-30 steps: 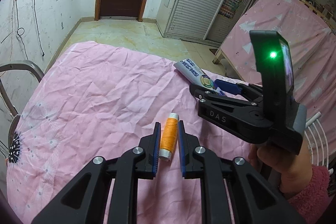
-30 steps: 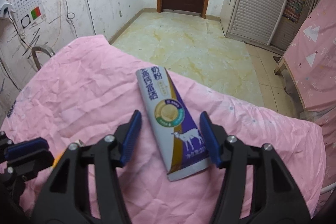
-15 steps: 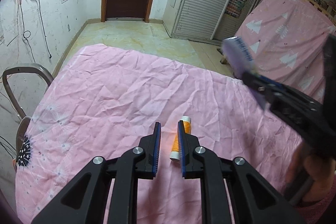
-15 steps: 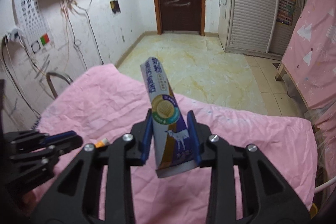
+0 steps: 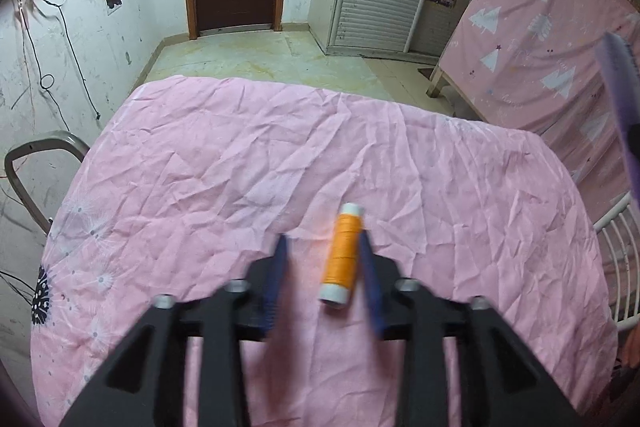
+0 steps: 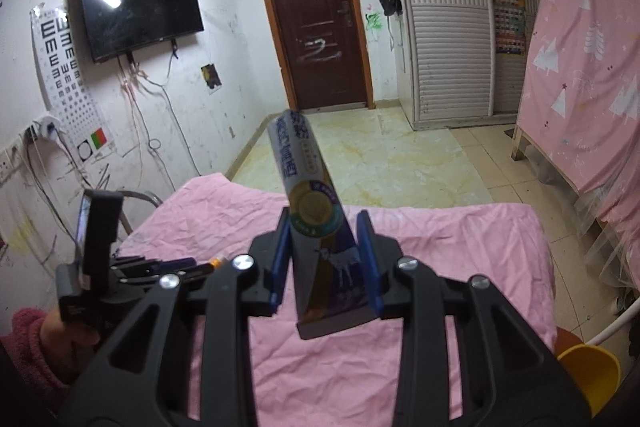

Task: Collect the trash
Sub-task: 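Carry tube and spool to the yellow bucket and open both grippers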

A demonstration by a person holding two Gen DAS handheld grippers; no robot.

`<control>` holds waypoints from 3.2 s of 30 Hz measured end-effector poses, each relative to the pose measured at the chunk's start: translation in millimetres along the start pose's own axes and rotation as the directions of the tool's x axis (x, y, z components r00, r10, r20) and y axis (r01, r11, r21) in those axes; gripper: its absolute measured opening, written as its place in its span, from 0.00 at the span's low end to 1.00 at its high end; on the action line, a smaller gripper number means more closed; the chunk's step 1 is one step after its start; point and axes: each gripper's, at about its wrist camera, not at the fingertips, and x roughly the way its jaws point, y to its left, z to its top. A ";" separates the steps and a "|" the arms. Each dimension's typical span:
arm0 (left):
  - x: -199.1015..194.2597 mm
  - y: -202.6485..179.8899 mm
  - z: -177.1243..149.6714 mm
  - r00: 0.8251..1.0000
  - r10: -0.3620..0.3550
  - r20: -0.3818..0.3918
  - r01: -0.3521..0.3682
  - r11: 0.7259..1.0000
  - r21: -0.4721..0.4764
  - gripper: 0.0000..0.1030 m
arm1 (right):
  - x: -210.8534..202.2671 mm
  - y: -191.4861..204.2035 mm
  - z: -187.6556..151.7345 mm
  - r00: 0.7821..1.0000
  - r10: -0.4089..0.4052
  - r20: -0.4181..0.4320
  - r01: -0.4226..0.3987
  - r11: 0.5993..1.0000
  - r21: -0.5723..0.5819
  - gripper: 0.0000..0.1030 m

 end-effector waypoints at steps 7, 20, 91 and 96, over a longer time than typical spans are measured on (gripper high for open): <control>5.9 -9.0 -8.2 0.998 0.066 0.011 -0.066 0.997 0.048 0.45 | -19.7 -20.1 -13.7 1.000 -0.009 0.022 0.008 0.999 0.053 0.30; 6.3 -34.6 -9.7 0.992 0.124 0.036 -0.127 0.988 0.092 0.06 | -49.2 -48.0 -33.0 0.998 -0.028 0.061 0.021 0.993 0.113 0.30; -38.8 -421.0 -95.5 0.822 -0.522 -0.227 0.550 0.627 0.551 0.30 | -215.1 -250.5 -153.6 0.854 -0.514 0.075 0.397 0.740 0.543 0.63; -50.1 -388.6 -84.3 0.831 -0.533 -0.157 0.523 0.655 0.545 0.32 | -203.3 -234.9 -142.7 0.863 -0.498 0.082 0.398 0.772 0.496 0.74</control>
